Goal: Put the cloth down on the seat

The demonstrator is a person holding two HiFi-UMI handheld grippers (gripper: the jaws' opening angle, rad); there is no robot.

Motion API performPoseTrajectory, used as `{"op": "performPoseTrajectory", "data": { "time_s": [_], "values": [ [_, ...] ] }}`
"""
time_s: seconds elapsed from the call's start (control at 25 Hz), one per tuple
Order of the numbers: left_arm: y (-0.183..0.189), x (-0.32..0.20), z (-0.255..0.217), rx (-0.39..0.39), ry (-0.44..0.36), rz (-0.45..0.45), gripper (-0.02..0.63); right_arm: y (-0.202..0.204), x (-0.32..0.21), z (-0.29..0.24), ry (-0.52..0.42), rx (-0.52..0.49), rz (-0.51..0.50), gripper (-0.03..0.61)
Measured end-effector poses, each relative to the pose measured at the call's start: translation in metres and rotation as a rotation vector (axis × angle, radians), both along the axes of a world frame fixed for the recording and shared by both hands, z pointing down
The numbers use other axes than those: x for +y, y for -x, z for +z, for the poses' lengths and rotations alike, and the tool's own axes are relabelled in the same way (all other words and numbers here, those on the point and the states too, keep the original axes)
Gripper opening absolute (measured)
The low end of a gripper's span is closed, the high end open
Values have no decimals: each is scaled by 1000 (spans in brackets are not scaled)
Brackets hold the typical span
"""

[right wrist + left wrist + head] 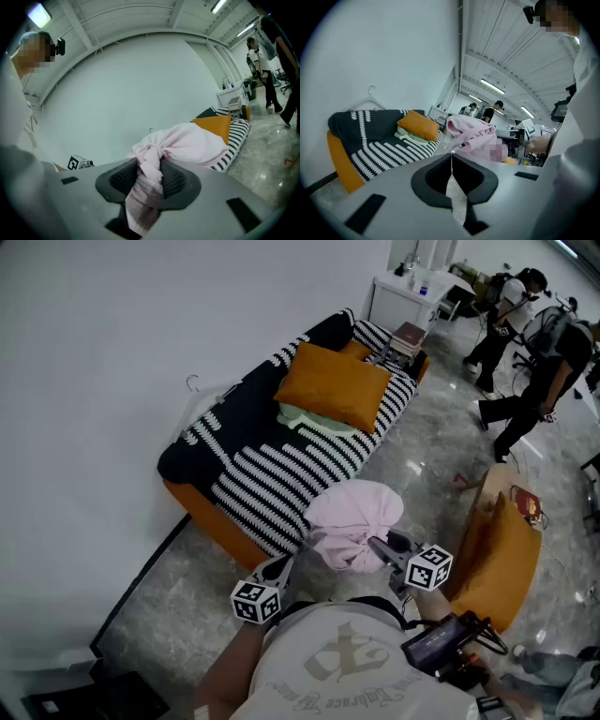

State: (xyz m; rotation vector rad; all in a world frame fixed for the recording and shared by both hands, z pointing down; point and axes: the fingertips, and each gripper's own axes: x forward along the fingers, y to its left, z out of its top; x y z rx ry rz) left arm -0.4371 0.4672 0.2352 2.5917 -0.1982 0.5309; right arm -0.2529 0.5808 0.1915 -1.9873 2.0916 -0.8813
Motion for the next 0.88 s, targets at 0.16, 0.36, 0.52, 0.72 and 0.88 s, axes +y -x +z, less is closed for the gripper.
{"op": "performPoseTrajectory", "data": {
  "time_s": [0.16,0.36,0.52,0.72,0.88],
  "values": [
    [-4,10,6,-13,-4,-3,17,-8,11,1,-25,-35,8,155],
    [-12,28,12,-18,-8,-8,17,-15,27,8,-51,-80,10,156],
    [-17,38,4,-33,-13,-14,17,-19,30,6,-47,-95,4,156],
    [-34,80,-4,-72,-19,-14,17,-36,72,4,-42,-130,1,156],
    [-56,101,3,-89,-29,12,17,-53,97,11,-37,-122,7,156]
  ]
}}
